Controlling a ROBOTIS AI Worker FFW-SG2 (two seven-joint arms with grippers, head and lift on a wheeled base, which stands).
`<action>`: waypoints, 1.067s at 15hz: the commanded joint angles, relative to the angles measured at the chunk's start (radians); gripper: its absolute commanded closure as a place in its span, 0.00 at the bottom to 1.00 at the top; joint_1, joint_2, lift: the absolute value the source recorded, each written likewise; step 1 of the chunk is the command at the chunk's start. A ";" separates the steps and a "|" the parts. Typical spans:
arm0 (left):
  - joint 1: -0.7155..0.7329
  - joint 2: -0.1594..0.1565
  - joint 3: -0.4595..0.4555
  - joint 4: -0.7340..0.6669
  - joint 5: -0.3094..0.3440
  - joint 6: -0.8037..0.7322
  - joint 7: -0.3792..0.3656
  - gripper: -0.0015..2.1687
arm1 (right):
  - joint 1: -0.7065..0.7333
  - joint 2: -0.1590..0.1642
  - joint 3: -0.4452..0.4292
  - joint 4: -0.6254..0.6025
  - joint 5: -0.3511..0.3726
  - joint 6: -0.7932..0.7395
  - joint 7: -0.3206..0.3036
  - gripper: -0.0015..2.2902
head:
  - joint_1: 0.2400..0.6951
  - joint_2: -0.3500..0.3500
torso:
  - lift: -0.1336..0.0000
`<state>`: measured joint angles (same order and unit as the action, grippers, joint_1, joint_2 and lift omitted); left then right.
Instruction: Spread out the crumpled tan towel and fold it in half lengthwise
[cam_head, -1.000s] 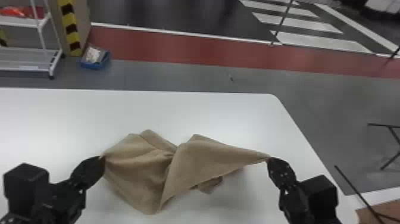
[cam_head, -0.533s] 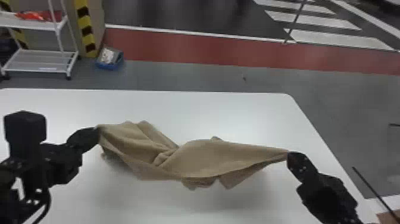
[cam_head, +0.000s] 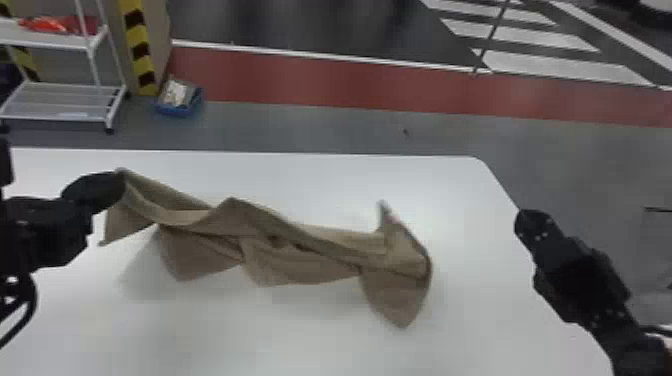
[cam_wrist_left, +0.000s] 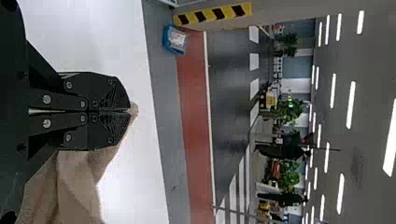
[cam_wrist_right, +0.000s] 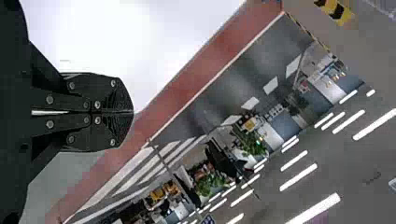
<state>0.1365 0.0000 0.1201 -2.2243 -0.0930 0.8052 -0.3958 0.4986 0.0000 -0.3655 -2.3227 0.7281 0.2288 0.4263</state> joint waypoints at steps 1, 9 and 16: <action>-0.011 -0.003 0.004 -0.040 -0.002 0.013 0.011 0.87 | -0.143 0.001 -0.006 0.017 -0.052 0.068 0.012 0.67 | 1.00 0.21 | 0.07; 0.086 -0.003 -0.039 -0.069 -0.011 0.019 -0.063 0.87 | -0.175 0.001 0.019 0.043 -0.068 0.099 0.146 0.07 | 0.97 0.21 | 0.07; 0.130 -0.003 -0.097 -0.060 -0.045 -0.024 -0.068 0.61 | -0.183 0.001 0.117 0.126 -0.004 0.099 0.178 0.05 | 1.00 0.24 | 0.07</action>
<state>0.2782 0.0000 0.0584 -2.2876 -0.1239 0.7818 -0.4660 0.3105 0.0000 -0.2732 -2.2060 0.7135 0.3277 0.6048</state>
